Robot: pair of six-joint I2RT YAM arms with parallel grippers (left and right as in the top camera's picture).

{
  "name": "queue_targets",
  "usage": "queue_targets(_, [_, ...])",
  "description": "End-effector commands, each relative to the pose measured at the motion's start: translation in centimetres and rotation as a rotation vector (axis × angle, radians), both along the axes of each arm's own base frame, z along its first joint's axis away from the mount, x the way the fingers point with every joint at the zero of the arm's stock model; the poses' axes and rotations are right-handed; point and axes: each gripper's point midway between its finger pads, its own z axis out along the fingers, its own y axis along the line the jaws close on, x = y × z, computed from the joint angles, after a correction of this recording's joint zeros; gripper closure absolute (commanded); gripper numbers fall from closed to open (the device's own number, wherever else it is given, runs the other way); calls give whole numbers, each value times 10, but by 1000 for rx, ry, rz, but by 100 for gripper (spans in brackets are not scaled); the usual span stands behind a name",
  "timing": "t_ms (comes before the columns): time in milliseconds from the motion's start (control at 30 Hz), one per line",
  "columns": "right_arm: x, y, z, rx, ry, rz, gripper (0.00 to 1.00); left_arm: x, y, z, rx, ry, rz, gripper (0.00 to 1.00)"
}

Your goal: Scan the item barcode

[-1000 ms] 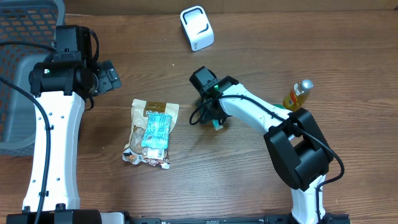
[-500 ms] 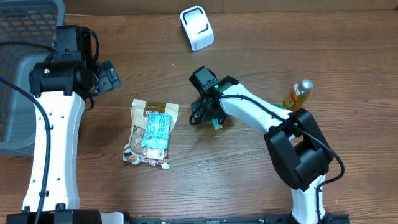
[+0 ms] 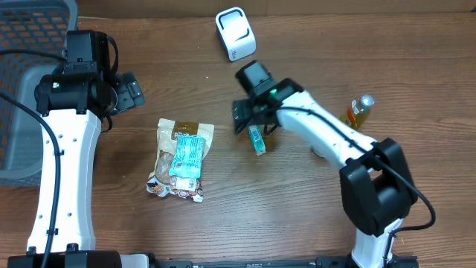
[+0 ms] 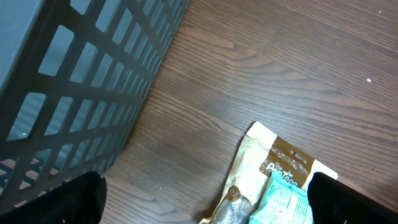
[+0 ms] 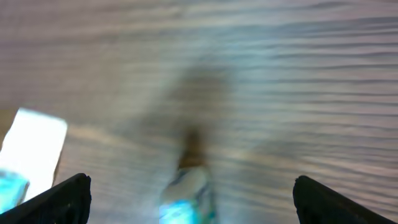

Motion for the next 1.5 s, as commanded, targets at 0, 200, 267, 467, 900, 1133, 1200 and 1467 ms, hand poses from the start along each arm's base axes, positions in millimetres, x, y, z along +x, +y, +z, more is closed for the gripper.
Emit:
queue_targets(0, [23,-31,18,40,-39,-158,0,1,3,6,18,-14,-3,0])
queue_targets(200, [24,-63,14,15,6,-224,0,1,3,6,18,-14,-3,0])
queue_targets(267, [21,-69,12,5,24,-232,0,1,3,6,18,-14,-3,0])
queue_targets(467, [16,-71,11,-7,44,-234,0,1,3,6,18,-14,-3,0])
queue_targets(900, [16,-71,11,-7,44,-234,0,1,3,6,18,-14,-3,0])
queue_targets(1133, [16,-71,11,-7,44,-234,0,1,3,6,18,-14,-3,1])
queue_targets(1200, [16,-71,11,-7,44,-234,0,1,3,6,18,-14,-3,1])
queue_targets(1467, [16,-71,11,-7,44,-234,0,1,3,6,18,-14,-3,1])
